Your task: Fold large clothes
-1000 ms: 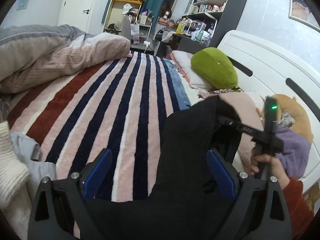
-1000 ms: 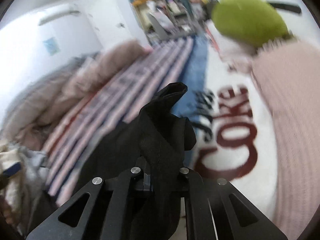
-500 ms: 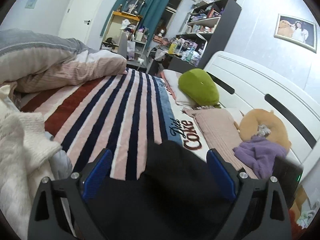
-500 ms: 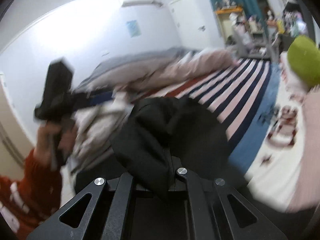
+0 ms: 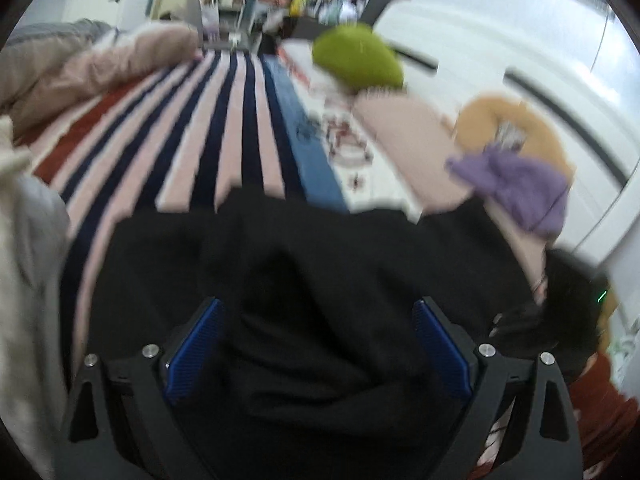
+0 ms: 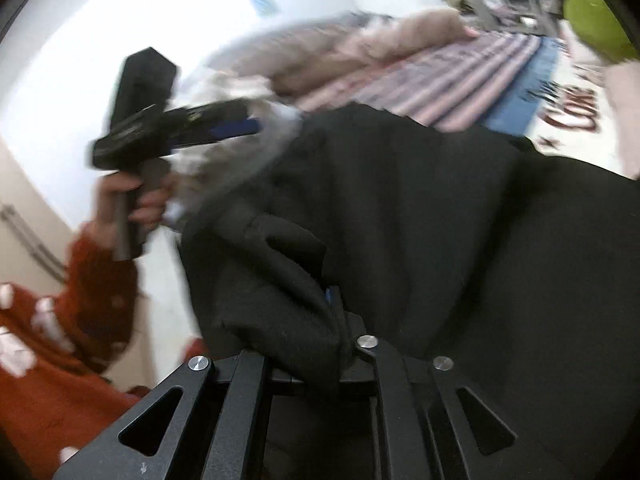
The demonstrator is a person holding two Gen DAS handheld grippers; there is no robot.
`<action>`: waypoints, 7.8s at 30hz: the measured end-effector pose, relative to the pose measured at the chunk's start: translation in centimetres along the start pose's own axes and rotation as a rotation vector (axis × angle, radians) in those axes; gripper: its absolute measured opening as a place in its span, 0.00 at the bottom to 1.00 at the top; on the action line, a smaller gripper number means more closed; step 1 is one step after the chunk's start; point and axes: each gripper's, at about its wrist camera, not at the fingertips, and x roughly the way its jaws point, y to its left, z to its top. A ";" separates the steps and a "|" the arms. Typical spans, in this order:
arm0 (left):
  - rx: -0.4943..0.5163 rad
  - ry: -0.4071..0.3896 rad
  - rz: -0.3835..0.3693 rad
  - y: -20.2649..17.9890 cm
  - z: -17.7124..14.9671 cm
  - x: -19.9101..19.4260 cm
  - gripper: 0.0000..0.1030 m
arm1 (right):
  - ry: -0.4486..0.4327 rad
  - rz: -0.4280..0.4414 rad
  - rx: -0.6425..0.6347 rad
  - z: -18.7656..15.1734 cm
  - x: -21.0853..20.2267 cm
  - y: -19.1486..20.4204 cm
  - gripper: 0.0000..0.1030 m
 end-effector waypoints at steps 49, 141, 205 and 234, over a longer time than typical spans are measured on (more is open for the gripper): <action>-0.108 -0.366 -0.253 -4.2 -7.0 -7.0 0.12 | -0.084 -0.134 -0.009 -2.4 5.0 7.7 0.20; -0.175 0.149 -0.439 -11.3 -6.2 8.8 0.47 | -0.390 -0.371 0.453 -15.6 -15.0 -4.7 0.20; -0.143 0.081 -0.179 3.6 -11.5 -3.9 0.93 | -0.200 -0.193 0.342 -6.9 -8.1 -0.2 0.76; -0.178 0.049 -0.311 5.2 -12.4 -3.5 0.93 | -0.088 -0.277 0.463 -9.0 -2.2 1.2 1.00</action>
